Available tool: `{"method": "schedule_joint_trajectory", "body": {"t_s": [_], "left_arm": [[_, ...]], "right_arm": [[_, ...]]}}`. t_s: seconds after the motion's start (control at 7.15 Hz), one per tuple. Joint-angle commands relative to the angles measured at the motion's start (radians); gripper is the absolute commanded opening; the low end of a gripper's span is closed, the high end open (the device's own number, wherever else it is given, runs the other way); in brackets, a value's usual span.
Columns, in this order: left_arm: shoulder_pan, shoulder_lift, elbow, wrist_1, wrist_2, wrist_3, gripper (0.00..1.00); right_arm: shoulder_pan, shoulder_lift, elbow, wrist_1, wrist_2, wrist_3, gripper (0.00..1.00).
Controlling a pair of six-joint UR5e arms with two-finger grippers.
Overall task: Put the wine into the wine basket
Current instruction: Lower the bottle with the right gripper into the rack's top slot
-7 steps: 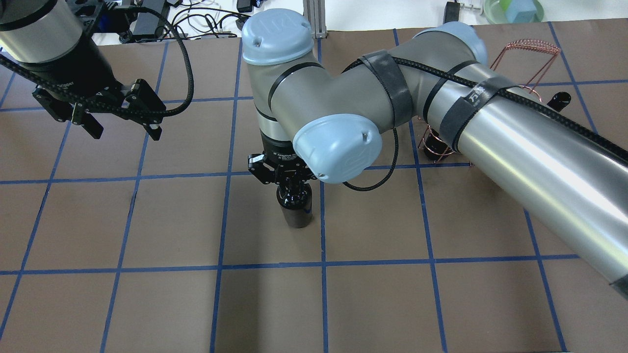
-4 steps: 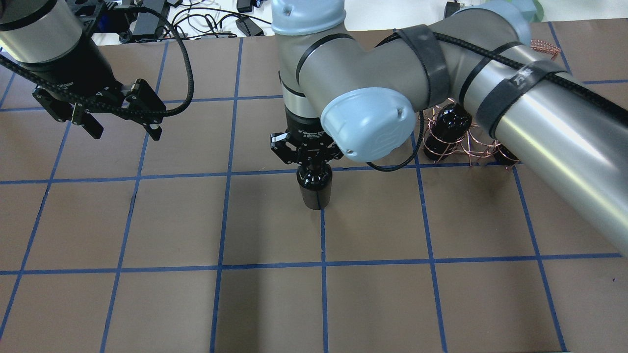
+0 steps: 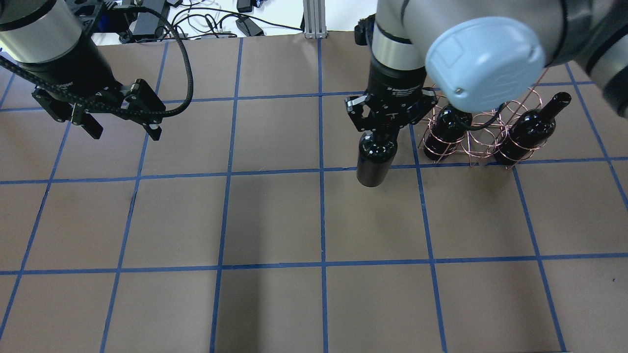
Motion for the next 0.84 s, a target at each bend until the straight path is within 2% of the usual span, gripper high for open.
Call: {"method": "schedule_joint_trajectory", "body": {"t_s": [0.0, 0.7], "left_arm": [[0.000, -0.001, 0.000, 0.000, -0.001, 0.000, 1.00], [0.000, 0.002, 0.000, 0.000, -0.001, 0.000, 1.00]], "right_arm": [[-0.118, -0.063, 0.000, 0.091, -0.041, -0.159, 0.00], [-0.370, -0.106, -0.037, 0.176, -0.092, -0.499, 0.00]]}}
